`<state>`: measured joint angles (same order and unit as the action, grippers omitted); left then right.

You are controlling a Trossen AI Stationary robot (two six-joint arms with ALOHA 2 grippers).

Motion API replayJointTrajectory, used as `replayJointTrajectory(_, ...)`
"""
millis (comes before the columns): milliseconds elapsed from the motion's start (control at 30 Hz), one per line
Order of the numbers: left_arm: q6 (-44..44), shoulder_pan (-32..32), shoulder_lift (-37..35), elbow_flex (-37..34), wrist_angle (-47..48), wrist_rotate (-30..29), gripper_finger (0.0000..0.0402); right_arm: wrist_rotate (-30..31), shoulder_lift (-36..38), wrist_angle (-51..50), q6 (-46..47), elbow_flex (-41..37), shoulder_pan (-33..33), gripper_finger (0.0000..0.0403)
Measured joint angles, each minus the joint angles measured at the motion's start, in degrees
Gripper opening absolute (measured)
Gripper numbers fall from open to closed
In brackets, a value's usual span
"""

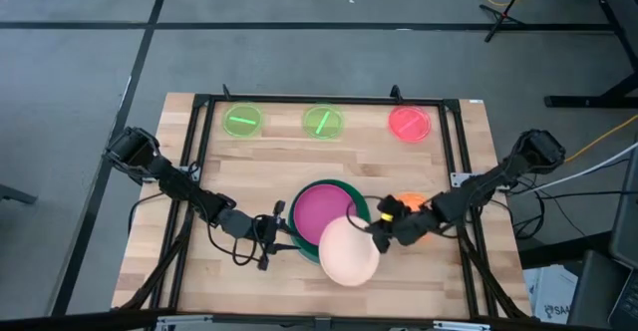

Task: Stack plastic plates
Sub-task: Stack the light brown plate on top of the pink plate

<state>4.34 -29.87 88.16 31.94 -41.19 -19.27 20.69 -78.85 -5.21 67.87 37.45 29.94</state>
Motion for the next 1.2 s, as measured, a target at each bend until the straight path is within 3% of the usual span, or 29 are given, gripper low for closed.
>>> replayJointTrajectory(233,-1.1,-0.6,0.0,0.0,0.0,-0.1,0.0117,6.7,0.0,8.0,-8.1,0.0,-5.3,0.0001)
replayJointTrajectory(433,-3.3,-2.8,-2.6,0.0,1.0,-1.2,0.0117,8.7,-1.1,11.6,-10.2,0.0,-9.5,0.0001)
replayJointTrajectory(700,-5.3,-4.5,-7.5,-2.4,2.5,-1.2,0.0117,5.1,-7.4,17.5,-11.3,0.0,-14.1,0.0001)
replayJointTrajectory(1033,-4.0,-4.4,-7.6,-4.6,-0.7,-1.2,0.0117,-1.9,-12.1,17.5,-11.3,0.0,-15.4,0.0001)
replayJointTrajectory(1200,-3.9,-4.4,-7.6,-4.6,-0.8,-1.2,0.0117,-1.9,-12.2,17.2,-11.3,0.0,-15.4,0.0009)
